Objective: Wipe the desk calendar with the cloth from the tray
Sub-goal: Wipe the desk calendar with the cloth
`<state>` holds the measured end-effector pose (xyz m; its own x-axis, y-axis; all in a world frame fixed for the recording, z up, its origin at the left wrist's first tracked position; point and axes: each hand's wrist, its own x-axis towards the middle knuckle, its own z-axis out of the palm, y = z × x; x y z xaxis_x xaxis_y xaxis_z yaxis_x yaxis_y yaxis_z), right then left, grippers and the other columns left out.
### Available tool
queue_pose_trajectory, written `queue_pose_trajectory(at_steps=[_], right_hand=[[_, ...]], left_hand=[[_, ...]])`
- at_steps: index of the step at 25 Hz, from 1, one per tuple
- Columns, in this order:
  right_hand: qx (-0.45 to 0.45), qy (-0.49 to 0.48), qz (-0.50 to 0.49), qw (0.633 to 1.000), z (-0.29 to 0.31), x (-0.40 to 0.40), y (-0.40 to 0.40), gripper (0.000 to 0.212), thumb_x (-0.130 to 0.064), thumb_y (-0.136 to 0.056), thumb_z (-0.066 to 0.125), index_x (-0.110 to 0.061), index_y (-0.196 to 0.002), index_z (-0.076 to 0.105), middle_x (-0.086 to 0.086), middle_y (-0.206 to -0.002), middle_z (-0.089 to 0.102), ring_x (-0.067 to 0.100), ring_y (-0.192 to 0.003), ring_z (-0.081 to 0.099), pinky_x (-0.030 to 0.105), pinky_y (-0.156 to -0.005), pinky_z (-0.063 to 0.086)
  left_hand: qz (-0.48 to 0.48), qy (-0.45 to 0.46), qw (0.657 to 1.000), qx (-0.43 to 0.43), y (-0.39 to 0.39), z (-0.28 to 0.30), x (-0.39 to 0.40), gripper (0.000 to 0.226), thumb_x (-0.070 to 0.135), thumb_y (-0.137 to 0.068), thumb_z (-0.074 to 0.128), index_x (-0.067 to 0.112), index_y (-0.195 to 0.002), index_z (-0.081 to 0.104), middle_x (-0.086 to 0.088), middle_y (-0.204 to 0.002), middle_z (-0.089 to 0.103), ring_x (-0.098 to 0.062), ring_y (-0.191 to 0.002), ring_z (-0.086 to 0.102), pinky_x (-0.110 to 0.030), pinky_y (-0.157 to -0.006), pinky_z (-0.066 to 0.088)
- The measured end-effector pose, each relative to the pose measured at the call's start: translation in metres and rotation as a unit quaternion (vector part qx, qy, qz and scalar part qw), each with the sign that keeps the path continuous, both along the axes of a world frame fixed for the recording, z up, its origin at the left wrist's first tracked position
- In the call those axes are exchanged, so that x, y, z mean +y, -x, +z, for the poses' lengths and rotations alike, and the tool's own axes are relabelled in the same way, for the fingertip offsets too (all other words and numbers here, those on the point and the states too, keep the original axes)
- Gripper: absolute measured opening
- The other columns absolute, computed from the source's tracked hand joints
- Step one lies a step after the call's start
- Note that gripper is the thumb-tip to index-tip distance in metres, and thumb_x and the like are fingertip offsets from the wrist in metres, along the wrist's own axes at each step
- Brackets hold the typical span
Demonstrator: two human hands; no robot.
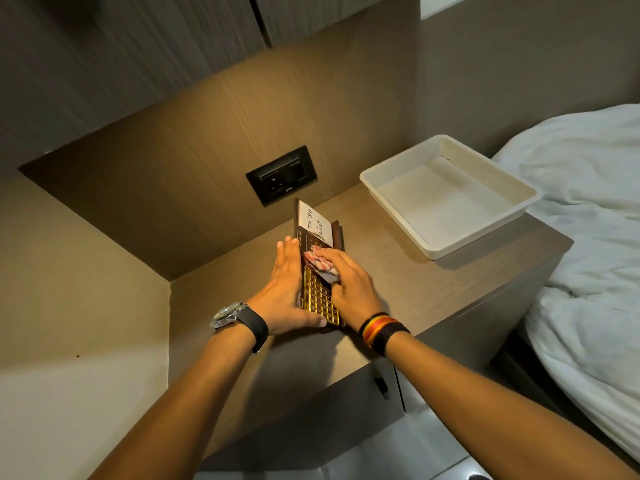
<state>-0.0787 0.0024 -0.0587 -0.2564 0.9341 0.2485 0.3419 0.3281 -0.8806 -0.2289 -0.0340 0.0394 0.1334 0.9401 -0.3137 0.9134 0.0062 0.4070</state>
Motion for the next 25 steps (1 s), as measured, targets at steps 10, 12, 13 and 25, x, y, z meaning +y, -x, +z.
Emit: queue_pose_trajectory(at_steps=[10,12,13,25], right_hand=[[-0.016,-0.012,-0.002,1.0,-0.004,0.01,-0.003,0.067,0.009,-0.086,0.05,-0.025,-0.144,0.053,0.0,-0.147,0.056,0.015,-0.14,0.048,0.038,-0.119,0.041],[0.003,-0.009,-0.02,1.0,0.01,0.025,0.005,0.066,0.011,-0.086,0.049,-0.02,-0.144,0.055,0.002,-0.147,0.057,0.016,-0.141,0.047,0.039,-0.12,0.039],[0.007,-0.008,-0.022,1.0,0.015,0.027,0.009,0.067,0.011,-0.086,0.049,-0.018,-0.146,0.055,0.003,-0.149,0.056,0.017,-0.143,0.045,0.038,-0.122,0.036],[-0.001,0.004,0.012,1.0,0.013,0.036,0.005,0.072,0.011,-0.088,0.049,-0.022,-0.152,0.049,0.002,-0.154,0.052,0.018,-0.144,0.046,0.034,-0.123,0.034]], left_hand=[[-0.008,-0.008,0.999,0.031,-0.003,0.001,0.006,0.152,0.041,-0.069,0.092,0.013,-0.156,-0.03,-0.01,-0.167,-0.034,-0.025,-0.151,-0.035,-0.041,-0.126,-0.013],[-0.012,-0.013,0.998,0.06,-0.004,0.002,0.009,0.153,0.045,-0.068,0.091,0.012,-0.156,-0.03,-0.011,-0.165,-0.037,-0.028,-0.15,-0.037,-0.044,-0.126,-0.016],[-0.012,-0.014,0.997,0.072,-0.004,0.002,0.01,0.155,0.049,-0.067,0.091,0.012,-0.156,-0.031,-0.012,-0.163,-0.041,-0.029,-0.149,-0.04,-0.046,-0.125,-0.017],[-0.001,-0.025,0.999,-0.02,-0.006,0.003,0.015,0.158,0.045,-0.066,0.092,0.021,-0.149,-0.04,-0.003,-0.167,-0.035,-0.022,-0.156,-0.026,-0.045,-0.13,0.004]])
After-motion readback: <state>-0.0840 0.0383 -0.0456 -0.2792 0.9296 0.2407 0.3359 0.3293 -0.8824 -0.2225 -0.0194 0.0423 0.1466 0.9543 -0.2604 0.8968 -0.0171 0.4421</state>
